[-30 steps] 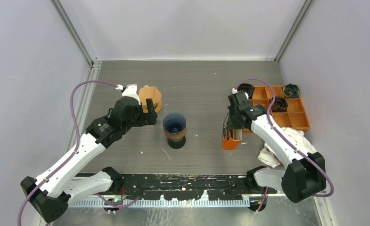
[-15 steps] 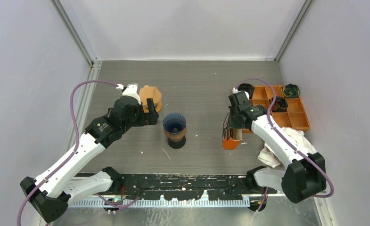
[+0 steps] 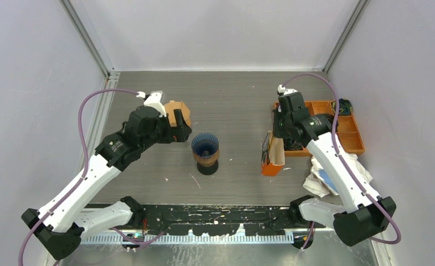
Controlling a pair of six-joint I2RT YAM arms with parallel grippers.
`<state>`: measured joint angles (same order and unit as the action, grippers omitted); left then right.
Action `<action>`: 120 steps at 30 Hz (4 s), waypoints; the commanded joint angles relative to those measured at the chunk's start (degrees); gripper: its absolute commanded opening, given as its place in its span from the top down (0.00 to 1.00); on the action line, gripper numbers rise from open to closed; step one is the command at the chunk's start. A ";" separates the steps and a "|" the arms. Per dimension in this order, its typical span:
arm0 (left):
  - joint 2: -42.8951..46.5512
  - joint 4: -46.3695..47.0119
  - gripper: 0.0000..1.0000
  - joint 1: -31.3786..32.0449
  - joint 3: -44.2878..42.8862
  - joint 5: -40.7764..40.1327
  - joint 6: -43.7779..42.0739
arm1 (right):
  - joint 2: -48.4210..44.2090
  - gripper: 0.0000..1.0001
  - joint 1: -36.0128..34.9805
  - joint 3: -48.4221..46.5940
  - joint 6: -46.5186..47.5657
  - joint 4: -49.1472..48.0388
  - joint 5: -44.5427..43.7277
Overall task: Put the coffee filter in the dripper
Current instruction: Pick up the coffee filter from the coffee filter holder, then place the coffee filter in the coffee dripper.
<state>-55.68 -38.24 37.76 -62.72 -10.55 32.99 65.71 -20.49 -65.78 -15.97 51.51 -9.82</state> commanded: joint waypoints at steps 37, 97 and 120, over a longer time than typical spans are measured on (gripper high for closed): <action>-13.34 17.50 0.03 15.91 -10.22 -11.05 2.49 | 11.45 0.99 -16.05 -25.13 -4.63 -8.89 9.68; -19.00 22.26 0.47 20.51 -8.96 -27.91 -1.64 | 14.27 0.99 -20.64 -31.52 -4.38 -5.98 9.92; -19.56 5.64 1.00 20.43 -16.98 -27.56 13.78 | 13.80 0.68 -20.90 -31.26 -3.52 -5.01 7.29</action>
<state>-75.05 -28.05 58.08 -75.31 -35.99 39.79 80.93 -40.82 -95.37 -19.70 48.56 -1.26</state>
